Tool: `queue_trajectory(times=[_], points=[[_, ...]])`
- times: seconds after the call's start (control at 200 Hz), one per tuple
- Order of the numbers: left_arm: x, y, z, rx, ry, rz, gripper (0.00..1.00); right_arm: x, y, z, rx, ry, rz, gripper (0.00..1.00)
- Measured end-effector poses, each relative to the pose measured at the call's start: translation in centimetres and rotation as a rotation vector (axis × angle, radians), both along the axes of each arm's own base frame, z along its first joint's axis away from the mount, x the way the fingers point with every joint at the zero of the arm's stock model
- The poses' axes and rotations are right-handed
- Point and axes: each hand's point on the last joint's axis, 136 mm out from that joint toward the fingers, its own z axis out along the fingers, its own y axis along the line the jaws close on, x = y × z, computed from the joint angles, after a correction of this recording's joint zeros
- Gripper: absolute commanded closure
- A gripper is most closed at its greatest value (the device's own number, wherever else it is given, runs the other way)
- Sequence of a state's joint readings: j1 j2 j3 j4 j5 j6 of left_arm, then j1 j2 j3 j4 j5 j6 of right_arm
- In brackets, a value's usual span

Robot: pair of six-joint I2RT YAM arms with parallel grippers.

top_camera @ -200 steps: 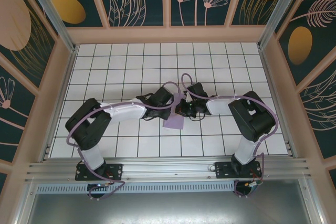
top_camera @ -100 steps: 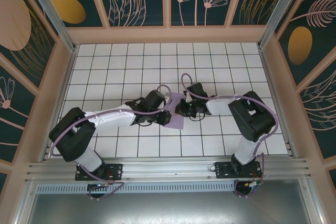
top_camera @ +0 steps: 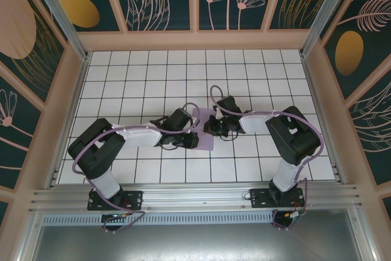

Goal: Fold a paper plane with a square sheet of paper (fold left side to right side)
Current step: Fold the triangle a second time at the center of the table.

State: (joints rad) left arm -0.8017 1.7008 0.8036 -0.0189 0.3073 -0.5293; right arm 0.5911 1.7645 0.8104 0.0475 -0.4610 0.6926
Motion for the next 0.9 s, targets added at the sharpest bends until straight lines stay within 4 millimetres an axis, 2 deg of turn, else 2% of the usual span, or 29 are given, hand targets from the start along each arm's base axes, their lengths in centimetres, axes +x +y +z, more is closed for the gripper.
queue_trajectory(times=[0.21,0.57,0.901], points=[[-0.1,0.2,-0.7,0.000,0.002,0.005,0.92,0.0,0.0,0.0,-0.004,-0.001,0.006,1.00],[-0.1,0.4,-0.7,-0.007,-0.005,0.015,0.97,0.0,0.0,-0.1,-0.015,-0.004,0.011,1.00],[-1.0,1.9,-0.7,-0.005,-0.021,0.043,1.00,-0.1,0.1,-0.1,-0.021,-0.005,0.025,1.00]])
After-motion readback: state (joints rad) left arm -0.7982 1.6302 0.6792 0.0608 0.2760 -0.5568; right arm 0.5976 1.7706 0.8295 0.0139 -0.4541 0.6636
